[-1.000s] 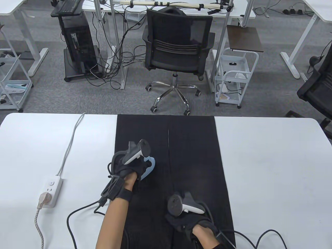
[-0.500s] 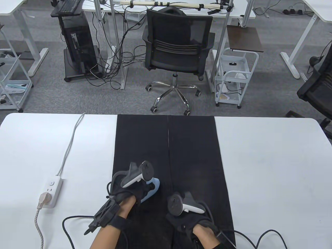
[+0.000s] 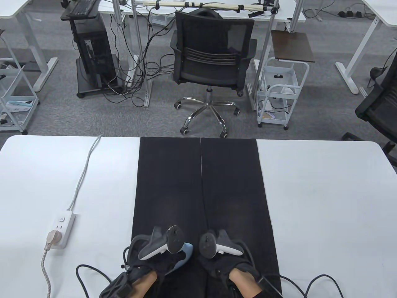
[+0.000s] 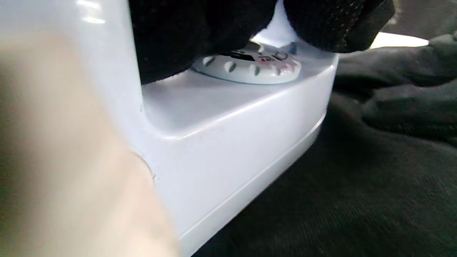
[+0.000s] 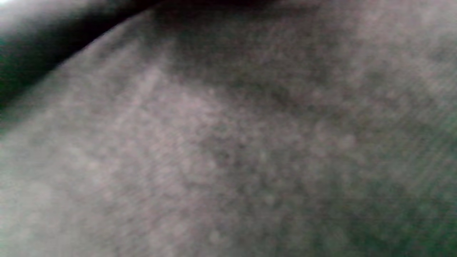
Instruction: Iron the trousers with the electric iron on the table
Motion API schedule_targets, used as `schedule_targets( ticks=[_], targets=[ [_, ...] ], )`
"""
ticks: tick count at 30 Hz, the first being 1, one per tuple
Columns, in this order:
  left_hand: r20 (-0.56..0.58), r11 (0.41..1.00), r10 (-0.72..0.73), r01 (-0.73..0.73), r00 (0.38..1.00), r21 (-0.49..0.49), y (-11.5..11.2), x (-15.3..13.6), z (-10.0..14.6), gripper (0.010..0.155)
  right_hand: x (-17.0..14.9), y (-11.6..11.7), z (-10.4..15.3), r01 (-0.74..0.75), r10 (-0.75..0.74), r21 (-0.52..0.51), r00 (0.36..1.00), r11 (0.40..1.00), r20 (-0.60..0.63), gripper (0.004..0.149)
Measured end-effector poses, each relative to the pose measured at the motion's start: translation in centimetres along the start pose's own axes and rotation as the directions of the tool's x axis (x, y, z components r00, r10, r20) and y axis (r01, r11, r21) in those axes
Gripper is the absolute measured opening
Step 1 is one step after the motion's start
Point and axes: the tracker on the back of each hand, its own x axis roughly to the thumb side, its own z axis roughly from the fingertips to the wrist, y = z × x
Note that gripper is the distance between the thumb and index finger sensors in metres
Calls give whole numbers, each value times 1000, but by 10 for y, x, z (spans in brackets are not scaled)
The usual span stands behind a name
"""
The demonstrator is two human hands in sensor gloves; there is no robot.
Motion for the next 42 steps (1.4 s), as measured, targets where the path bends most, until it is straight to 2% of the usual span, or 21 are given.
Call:
schedule_targets(
  ticks=[6, 13, 15, 19, 23, 28, 33, 37, 42],
  targets=[
    [-81, 999, 32, -31, 996, 7, 17, -13, -44, 53, 0, 0, 0, 1, -1, -4, 1000, 1000, -1, 76],
    [-208, 997, 75, -73, 975, 19, 48, -41, -118, 53, 1, 0, 0, 10, -10, -6, 1000, 1000, -6, 76],
    [-247, 996, 91, -87, 965, 28, 54, -47, -133, 53, 1, 0, 0, 10, -11, -9, 1000, 1000, -7, 76],
    [-278, 995, 104, -99, 955, 29, 58, -51, -144, 53, -1, 0, 0, 17, -18, -15, 1000, 1000, -3, 76],
    [-269, 996, 93, -88, 959, 30, 56, -47, -138, 53, -2, 0, 0, 18, -18, -17, 1000, 1000, 1, 76],
    [-216, 997, 80, -78, 973, 18, 43, -35, -109, 53, -8, -1, 1, 44, -43, -18, 999, 999, 11, 75],
    [-108, 999, 39, -39, 993, 0, 24, -16, -64, 53, -11, -1, 1, 62, -62, -14, 998, 998, 17, 74],
    [1, 1000, 4, -4, 1000, -24, 5, 0, -18, 53, -9, -2, -1, 58, -58, -3, 998, 998, 8, 73],
    [63, 1000, -20, 21, 998, -20, -9, 1, 16, 52, -6, -2, -2, 38, -38, 4, 999, 999, -3, 73]
  ],
)
